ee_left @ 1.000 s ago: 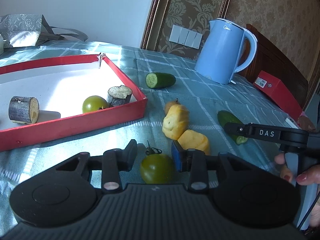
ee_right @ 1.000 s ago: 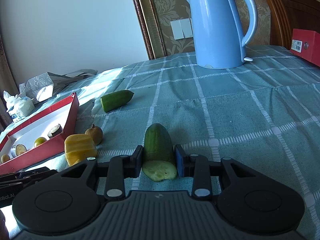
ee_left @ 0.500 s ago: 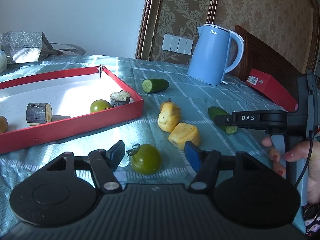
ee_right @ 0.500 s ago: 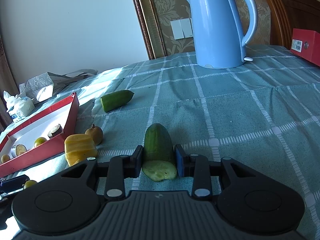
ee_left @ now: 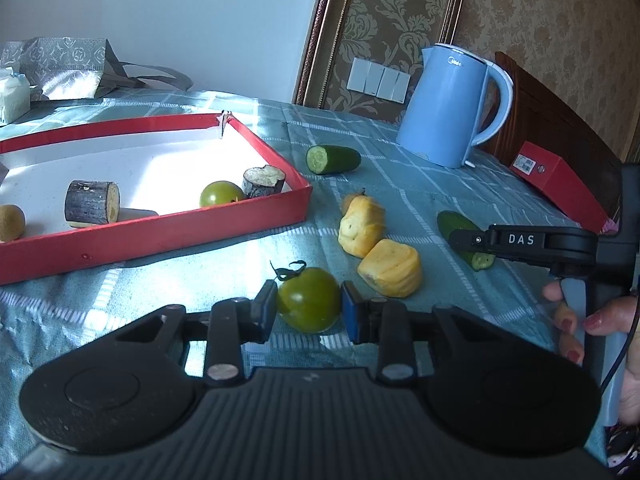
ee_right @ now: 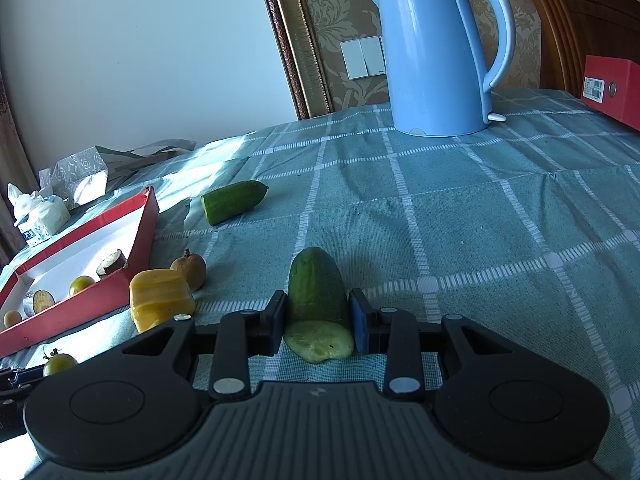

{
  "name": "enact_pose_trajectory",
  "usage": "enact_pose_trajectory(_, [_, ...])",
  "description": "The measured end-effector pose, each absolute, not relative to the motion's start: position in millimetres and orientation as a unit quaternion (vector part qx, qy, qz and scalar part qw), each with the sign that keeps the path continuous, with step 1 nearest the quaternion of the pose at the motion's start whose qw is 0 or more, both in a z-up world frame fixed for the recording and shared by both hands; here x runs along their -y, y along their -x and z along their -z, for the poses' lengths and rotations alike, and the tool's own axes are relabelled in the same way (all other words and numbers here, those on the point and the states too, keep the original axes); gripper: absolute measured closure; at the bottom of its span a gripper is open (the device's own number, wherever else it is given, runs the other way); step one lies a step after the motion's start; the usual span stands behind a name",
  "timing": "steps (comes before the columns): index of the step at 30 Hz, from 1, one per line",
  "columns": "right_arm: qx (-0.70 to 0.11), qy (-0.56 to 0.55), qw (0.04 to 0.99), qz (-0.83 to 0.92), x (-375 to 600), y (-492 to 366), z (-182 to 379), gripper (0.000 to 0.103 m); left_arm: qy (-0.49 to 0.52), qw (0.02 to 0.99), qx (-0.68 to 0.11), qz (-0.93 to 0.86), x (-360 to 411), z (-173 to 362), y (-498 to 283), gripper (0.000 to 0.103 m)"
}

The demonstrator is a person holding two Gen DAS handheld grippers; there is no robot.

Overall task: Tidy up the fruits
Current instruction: 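Carry the green tomato into the red tray and open the left gripper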

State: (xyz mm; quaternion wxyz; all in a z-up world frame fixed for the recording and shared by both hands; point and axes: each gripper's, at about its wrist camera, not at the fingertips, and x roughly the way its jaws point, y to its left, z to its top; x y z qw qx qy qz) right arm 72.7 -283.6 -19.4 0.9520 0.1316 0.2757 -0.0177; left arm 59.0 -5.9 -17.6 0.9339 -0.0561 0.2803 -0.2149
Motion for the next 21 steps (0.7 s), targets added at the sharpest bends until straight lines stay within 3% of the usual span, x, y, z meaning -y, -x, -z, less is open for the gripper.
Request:
enact_pose_trajectory(7, [-0.276,-0.132,0.952,0.017,284,-73,19,0.071,0.061,0.956,-0.214,0.191,-5,6,-51,0.073])
enact_pose_trajectory(21, [-0.276,-0.132,0.952,0.017,284,-73,19,0.071,0.110,0.975,-0.176,0.079,-74,-5,-83,0.073])
